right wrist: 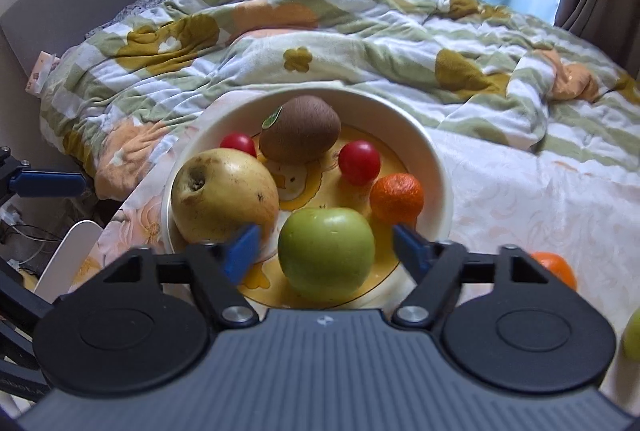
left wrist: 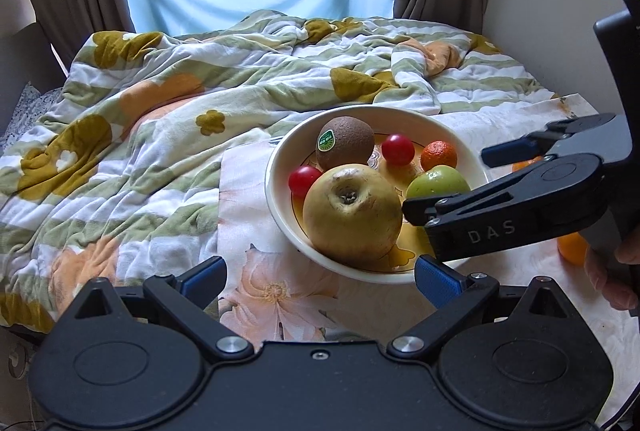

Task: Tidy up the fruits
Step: 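Lower both apples into the bowl and open both tools, then grasp a large orange with the left tool while the right grasps a mandarin, then carry both citrus fruits over the bowl and release them inside, then grasp the last orange with the left tool while the right grasps the green apple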

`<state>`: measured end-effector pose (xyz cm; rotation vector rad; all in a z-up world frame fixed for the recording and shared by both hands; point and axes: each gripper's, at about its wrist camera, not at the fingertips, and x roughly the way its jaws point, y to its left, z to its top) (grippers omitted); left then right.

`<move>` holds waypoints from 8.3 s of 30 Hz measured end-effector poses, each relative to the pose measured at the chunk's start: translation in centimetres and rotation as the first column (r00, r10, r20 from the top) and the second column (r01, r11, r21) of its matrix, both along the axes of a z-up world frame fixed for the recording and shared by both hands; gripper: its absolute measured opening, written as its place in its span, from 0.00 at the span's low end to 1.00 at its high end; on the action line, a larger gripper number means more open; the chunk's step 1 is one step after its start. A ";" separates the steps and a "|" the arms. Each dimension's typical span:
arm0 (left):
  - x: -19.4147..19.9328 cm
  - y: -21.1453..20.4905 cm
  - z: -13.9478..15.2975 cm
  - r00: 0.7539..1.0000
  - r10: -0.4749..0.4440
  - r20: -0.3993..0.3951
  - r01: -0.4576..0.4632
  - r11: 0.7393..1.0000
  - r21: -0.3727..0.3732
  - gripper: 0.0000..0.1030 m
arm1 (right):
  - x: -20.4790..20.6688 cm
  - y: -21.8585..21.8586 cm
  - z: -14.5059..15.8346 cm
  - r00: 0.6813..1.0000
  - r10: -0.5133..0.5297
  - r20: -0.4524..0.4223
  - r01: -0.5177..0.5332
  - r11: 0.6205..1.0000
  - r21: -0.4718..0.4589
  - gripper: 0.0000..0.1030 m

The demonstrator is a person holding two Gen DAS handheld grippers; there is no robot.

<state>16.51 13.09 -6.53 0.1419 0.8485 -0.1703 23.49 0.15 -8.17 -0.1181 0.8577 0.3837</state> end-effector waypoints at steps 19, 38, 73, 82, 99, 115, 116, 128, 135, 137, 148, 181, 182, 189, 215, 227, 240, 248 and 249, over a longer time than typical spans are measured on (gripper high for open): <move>-4.5 -1.8 4.2 0.996 0.034 0.080 -0.032 0.999 -0.017 0.99 | -4.7 -4.1 5.8 0.985 -0.121 0.120 0.118 0.993 0.029 1.00; -11.7 -15.3 7.3 0.982 0.120 0.147 -0.120 0.993 -0.007 1.00 | -14.5 -19.9 9.3 0.968 -0.159 0.195 0.160 0.987 0.014 1.00; -1.7 -24.7 -4.7 0.999 -0.022 -0.036 0.024 0.998 0.052 0.83 | -14.0 -29.7 -2.9 0.964 -0.265 -0.033 0.265 0.964 -0.027 0.95; -1.8 -24.8 -5.0 0.996 -0.074 -0.054 0.077 0.996 0.049 0.62 | -13.4 -29.4 -3.5 0.951 -0.303 -0.058 0.302 0.953 -0.026 0.81; -3.1 -23.4 -4.8 0.996 -0.061 -0.069 0.062 0.998 0.018 0.62 | -13.0 -28.5 -3.7 0.942 -0.330 -0.055 0.329 0.944 -0.030 0.51; -5.6 -22.3 -1.8 1.000 0.007 -0.004 -0.008 1.000 -0.013 0.61 | -13.6 -28.1 -1.7 0.954 -0.299 -0.034 0.298 0.954 -0.014 0.51; -5.9 -22.3 -1.4 1.000 0.015 0.001 -0.015 1.000 -0.015 0.61 | -13.7 -28.1 -1.4 0.955 -0.295 -0.030 0.295 0.956 -0.011 0.51; -9.6 -20.8 3.7 0.989 0.115 0.089 -0.111 0.993 -0.046 0.61 | -14.9 -27.5 2.7 0.975 -0.223 0.019 0.223 0.975 0.018 0.51; -10.6 -19.1 6.3 0.976 0.182 0.123 -0.178 0.983 -0.043 0.61 | -14.5 -26.4 5.5 0.987 -0.153 0.053 0.152 0.988 0.033 0.51; -10.5 -18.3 6.9 0.971 0.196 0.135 -0.192 0.980 -0.045 0.61 | -14.1 -25.9 6.2 0.988 -0.136 0.068 0.134 0.991 0.029 0.51; -5.4 -13.2 7.8 0.969 0.211 0.131 -0.208 0.977 -0.035 0.61 | -9.5 -21.1 9.1 0.991 -0.092 0.095 0.089 0.995 0.034 0.51; 9.7 -9.0 -0.3 0.999 0.000 -0.053 0.005 0.996 0.084 0.62 | 3.1 -12.0 4.2 0.975 -0.220 -0.031 0.220 0.975 0.021 0.51; 9.7 -9.1 -0.5 0.998 -0.003 -0.057 0.007 0.996 0.084 0.63 | 3.2 -12.0 4.2 0.974 -0.223 -0.034 0.224 0.974 0.021 0.51; 9.1 -9.1 1.1 1.000 -0.014 0.007 0.013 0.996 0.083 0.98 | 3.3 -12.0 4.1 0.972 -0.231 -0.039 0.232 0.973 0.020 0.51; 4.2 -3.4 2.3 0.982 0.187 0.005 -0.187 0.982 0.030 0.98 | 7.8 -4.8 2.3 0.999 0.022 -0.045 -0.020 1.000 0.024 0.51; 3.9 -3.3 1.8 0.982 0.186 -0.006 -0.186 0.982 0.015 0.98 | 7.7 -4.2 1.3 1.000 -0.018 0.004 0.018 1.000 0.000 1.00; 2.2 -4.6 3.4 0.987 0.159 0.027 -0.160 0.987 0.006 0.98 | 5.9 -6.2 3.1 0.997 -0.069 0.021 0.068 0.997 0.043 1.00; -0.8 -7.1 6.3 0.983 0.159 0.092 -0.160 0.987 0.004 0.98 | 2.1 -9.5 6.2 0.991 -0.119 0.054 0.115 0.991 0.073 1.00; -1.2 -7.5 6.7 0.982 0.161 0.100 -0.163 0.987 0.005 0.98 | 1.5 -10.2 6.6 0.991 -0.123 0.062 0.117 0.990 0.080 1.00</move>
